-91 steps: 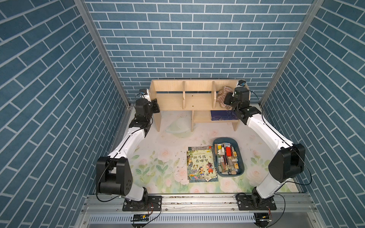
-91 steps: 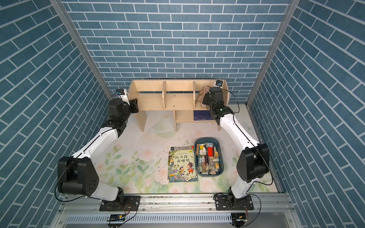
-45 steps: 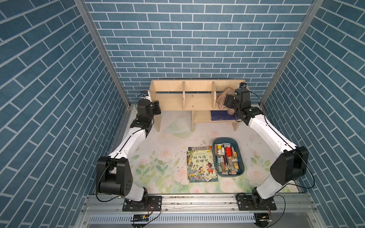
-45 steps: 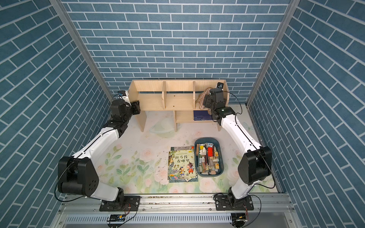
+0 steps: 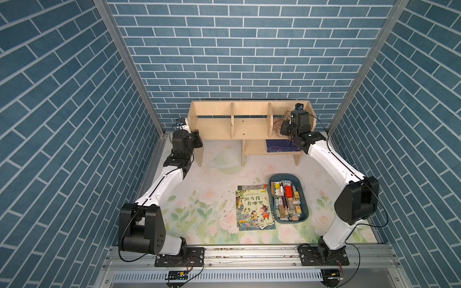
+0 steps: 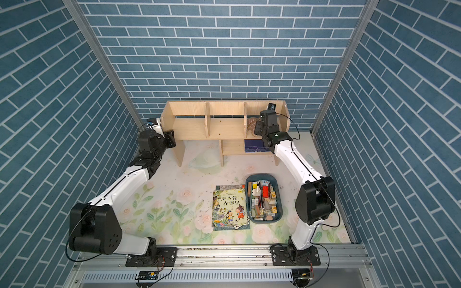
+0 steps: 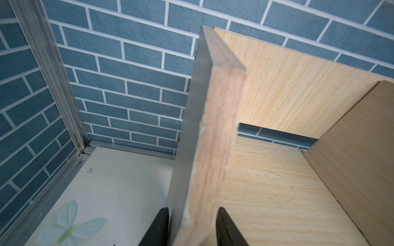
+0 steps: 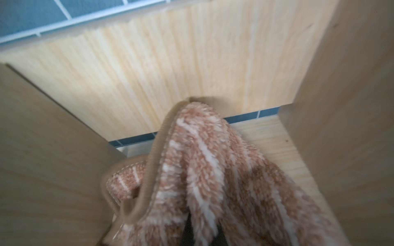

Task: Wipe the bookshelf clean with a cloth
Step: Wipe the dust from the shelf.

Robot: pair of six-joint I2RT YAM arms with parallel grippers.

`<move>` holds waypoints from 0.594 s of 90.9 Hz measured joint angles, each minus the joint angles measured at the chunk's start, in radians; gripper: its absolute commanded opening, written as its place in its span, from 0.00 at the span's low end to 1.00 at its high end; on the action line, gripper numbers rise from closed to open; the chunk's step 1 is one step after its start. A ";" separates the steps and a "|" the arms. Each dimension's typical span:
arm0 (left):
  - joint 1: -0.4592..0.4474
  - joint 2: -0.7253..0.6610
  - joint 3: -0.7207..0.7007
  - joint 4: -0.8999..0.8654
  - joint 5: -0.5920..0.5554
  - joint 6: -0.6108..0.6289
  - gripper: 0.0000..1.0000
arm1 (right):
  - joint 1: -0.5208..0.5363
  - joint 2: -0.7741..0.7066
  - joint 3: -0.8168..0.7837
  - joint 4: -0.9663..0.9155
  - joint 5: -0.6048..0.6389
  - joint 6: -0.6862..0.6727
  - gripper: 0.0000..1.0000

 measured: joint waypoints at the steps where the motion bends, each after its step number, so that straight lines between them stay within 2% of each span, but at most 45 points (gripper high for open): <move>1: 0.000 -0.002 -0.003 0.005 0.000 0.000 0.35 | 0.006 0.006 0.004 -0.003 0.000 0.000 0.00; 17: 0.001 -0.027 -0.039 0.030 -0.002 0.001 0.29 | 0.048 0.028 0.022 -0.019 0.048 0.007 0.00; 36: 0.004 -0.027 -0.040 0.026 -0.008 0.010 0.19 | -0.002 -0.023 -0.016 -0.053 0.126 0.008 0.00; 54: 0.004 -0.027 -0.040 0.025 -0.008 0.052 0.14 | -0.022 0.015 0.099 -0.109 0.169 0.008 0.00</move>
